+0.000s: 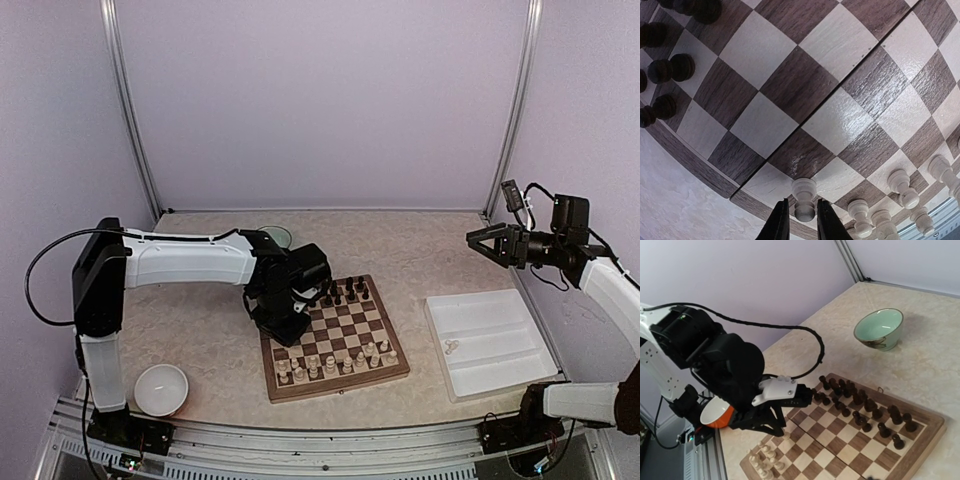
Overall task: Set up the chess pieces on the board
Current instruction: Place the pawn on d1.
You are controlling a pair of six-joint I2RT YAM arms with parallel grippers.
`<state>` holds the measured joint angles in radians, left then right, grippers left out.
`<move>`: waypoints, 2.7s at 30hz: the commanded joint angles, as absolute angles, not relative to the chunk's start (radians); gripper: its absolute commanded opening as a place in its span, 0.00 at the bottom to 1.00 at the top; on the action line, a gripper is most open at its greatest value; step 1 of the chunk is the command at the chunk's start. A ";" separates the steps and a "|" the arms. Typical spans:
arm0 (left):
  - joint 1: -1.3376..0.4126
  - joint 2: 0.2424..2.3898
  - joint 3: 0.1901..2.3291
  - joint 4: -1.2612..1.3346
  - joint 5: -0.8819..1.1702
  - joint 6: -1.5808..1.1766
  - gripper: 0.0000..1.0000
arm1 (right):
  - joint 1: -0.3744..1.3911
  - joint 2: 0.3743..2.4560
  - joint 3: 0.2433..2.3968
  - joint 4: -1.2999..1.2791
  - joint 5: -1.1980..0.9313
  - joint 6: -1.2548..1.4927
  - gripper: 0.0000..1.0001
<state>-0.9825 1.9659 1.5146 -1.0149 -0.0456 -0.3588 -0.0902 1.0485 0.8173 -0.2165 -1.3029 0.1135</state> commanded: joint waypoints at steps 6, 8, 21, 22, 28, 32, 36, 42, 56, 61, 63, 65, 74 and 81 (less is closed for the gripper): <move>-0.985 1.986 1.538 -1.020 -0.023 -0.350 0.11 | -0.104 1.029 0.801 -0.197 -1.319 0.112 0.55; -0.997 1.989 1.573 -1.026 -0.024 -0.344 0.10 | -0.104 1.029 0.799 -0.197 -1.318 0.108 0.55; -1.099 2.115 1.852 -1.072 -0.006 -0.274 0.07 | -0.106 1.022 0.795 -0.198 -1.316 0.103 0.55; -1.103 2.126 1.862 -1.081 -0.006 -0.272 0.07 | -0.106 1.022 0.795 -0.199 -1.316 0.103 0.54; -1.108 2.147 1.864 -1.116 -0.010 -0.274 0.07 | -0.107 1.018 0.793 -0.205 -1.315 0.095 0.54; -1.106 2.133 1.835 -1.127 -0.006 -0.281 0.08 | -0.108 1.021 0.791 -0.199 -1.316 0.097 0.54; -1.106 2.124 1.811 -1.109 0.043 -0.278 0.07 | -0.107 1.023 0.787 -0.189 -1.318 0.102 0.54; -1.108 2.135 1.804 -1.098 0.075 -0.270 0.07 | -0.109 1.019 0.787 -0.192 -1.319 0.103 0.54; -1.106 2.138 1.786 -1.076 0.056 -0.272 0.10 | -0.110 1.016 0.785 -0.190 -1.321 0.104 0.54; -1.104 2.147 1.790 -1.068 0.057 -0.270 0.10 | -0.111 1.011 0.782 -0.190 -1.321 0.104 0.54; -1.102 2.151 1.791 -1.065 0.055 -0.269 0.11 | -0.112 1.009 0.781 -0.190 -1.321 0.103 0.54; -1.100 2.155 1.794 -1.066 0.054 -0.268 0.11 | -0.111 1.007 0.781 -0.192 -1.321 0.103 0.54; -1.101 2.158 1.788 -1.063 0.054 -0.268 0.17 | -0.114 1.005 0.779 -0.190 -1.318 0.101 0.54; -1.101 2.157 1.785 -1.055 0.061 -0.267 0.18 | -0.115 1.003 0.775 -0.189 -1.315 0.100 0.54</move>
<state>-1.1057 2.1479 1.7935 -1.0733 0.0559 -0.2813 -0.0978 1.0206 0.7876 -0.2043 -1.3056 0.1055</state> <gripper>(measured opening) 0.184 0.542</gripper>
